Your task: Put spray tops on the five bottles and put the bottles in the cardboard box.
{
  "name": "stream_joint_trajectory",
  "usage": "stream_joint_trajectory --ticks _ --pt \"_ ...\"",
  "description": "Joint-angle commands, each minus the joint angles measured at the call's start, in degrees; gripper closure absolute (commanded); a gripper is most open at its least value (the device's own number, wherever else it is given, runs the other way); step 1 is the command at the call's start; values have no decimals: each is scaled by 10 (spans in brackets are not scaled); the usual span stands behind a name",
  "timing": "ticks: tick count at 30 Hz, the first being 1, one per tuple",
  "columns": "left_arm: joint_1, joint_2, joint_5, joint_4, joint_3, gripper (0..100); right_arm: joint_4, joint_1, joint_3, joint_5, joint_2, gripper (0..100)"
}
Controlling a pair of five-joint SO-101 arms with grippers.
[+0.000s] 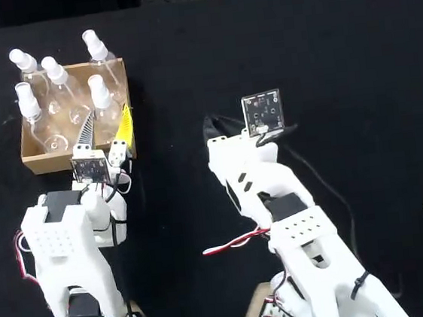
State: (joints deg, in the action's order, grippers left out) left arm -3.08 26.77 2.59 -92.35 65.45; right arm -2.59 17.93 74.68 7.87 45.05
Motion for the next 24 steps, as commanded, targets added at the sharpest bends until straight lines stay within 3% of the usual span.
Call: stream_joint_trajectory --ticks 1,24 --pt "-3 -1 -5 -13 -15 960 -3 7 -6 -5 -4 984" --pt "-4 6 -56 -8 6 959 -3 7 -6 -5 -4 984"
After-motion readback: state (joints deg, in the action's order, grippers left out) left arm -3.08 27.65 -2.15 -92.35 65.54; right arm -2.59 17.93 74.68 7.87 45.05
